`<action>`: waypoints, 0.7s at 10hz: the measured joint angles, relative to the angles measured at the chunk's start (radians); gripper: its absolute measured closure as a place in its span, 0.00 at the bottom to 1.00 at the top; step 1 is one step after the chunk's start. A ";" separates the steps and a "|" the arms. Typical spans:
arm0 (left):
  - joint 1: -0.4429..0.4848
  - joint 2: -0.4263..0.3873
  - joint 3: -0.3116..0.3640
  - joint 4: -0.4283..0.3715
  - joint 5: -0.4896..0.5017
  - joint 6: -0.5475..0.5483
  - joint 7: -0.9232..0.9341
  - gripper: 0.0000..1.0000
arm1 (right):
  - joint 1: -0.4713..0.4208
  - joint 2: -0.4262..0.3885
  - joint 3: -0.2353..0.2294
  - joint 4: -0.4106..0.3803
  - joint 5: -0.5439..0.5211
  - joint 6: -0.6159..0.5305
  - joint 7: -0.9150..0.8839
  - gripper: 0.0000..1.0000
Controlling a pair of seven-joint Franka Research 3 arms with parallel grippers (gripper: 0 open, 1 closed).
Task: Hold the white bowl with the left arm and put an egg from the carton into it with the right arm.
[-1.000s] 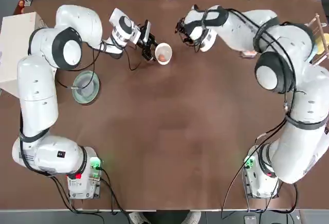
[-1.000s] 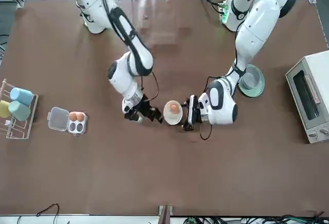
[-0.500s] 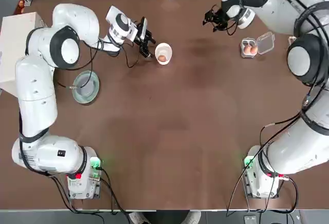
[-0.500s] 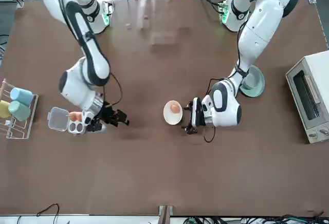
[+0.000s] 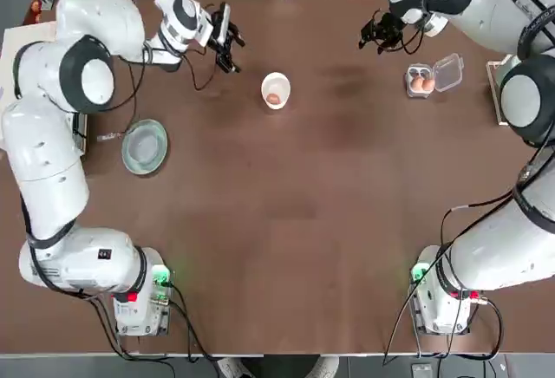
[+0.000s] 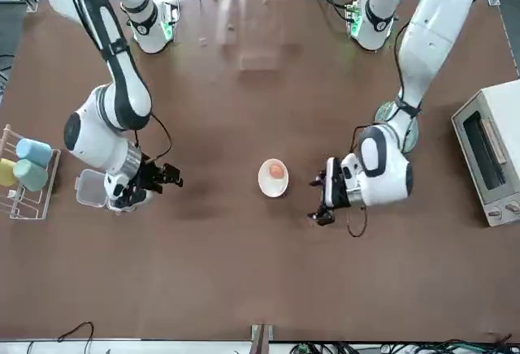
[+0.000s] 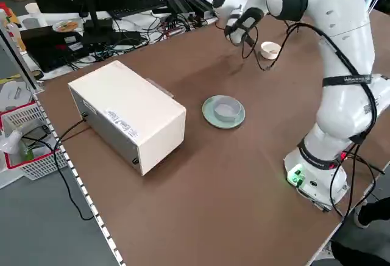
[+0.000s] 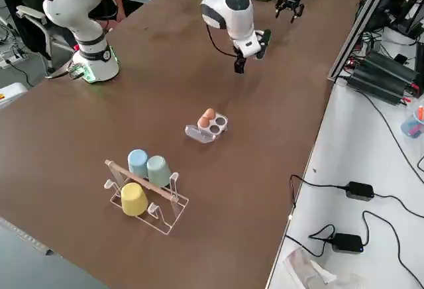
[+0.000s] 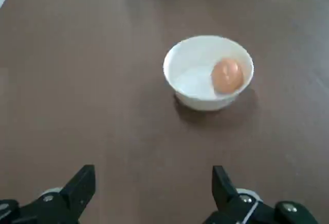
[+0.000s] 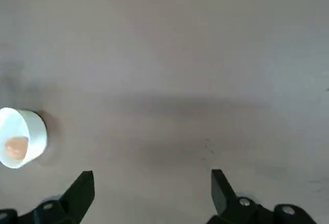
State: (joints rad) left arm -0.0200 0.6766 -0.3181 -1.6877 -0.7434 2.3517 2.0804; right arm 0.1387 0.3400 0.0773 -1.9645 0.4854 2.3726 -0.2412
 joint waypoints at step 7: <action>0.036 -0.262 0.118 0.029 0.498 -0.206 -0.424 0.00 | -0.186 -0.137 -0.028 0.188 -0.360 -0.483 0.006 0.00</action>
State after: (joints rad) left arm 0.0163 0.4148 -0.2005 -1.6589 -0.2456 2.1457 1.6560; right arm -0.0477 0.2029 0.0497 -1.7769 0.1253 1.8898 -0.2356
